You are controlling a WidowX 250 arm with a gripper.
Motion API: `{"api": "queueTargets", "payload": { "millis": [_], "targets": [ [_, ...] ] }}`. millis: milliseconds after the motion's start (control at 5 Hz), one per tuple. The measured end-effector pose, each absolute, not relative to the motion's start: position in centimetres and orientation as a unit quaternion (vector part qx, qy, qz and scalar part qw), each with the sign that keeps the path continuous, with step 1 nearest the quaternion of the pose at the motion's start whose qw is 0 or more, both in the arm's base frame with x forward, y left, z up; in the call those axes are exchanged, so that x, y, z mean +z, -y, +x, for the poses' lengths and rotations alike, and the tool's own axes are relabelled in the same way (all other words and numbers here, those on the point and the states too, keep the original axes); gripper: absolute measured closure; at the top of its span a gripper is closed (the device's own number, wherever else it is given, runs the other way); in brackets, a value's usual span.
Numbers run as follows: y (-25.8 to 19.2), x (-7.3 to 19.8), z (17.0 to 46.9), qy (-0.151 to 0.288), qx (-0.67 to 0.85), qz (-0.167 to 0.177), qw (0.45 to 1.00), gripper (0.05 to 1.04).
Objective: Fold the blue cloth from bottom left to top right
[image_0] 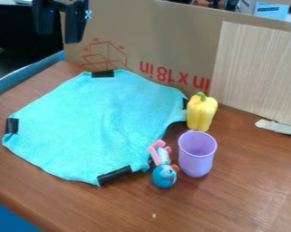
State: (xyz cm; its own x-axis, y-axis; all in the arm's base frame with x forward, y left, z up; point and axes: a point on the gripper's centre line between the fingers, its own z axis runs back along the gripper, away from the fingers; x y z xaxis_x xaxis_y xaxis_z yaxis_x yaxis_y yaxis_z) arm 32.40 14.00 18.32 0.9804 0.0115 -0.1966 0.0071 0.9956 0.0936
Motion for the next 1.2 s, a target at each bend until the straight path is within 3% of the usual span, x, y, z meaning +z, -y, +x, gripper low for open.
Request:
{"api": "queueTargets", "payload": {
  "millis": [200, 600, 800, 1000, 1200],
  "targets": [
    [-14.0, 16.8, 32.5, -0.12, 0.001, 0.04, 0.992, 0.084],
    [-17.0, 15.9, 32.7, -0.09, 0.063, 0.048, 0.993, 0.083],
    [-18.6, 15.8, 33.5, -0.06, 0.022, 0.057, 0.996, 0.084],
    [-20.5, 13.8, 33.7, -0.029, -0.039, 0.069, 0.996, 0.084],
    [-21.7, 13.5, 31.9, 0.029, 0.003, 0.056, 0.998, 0.084]
  ]
}}
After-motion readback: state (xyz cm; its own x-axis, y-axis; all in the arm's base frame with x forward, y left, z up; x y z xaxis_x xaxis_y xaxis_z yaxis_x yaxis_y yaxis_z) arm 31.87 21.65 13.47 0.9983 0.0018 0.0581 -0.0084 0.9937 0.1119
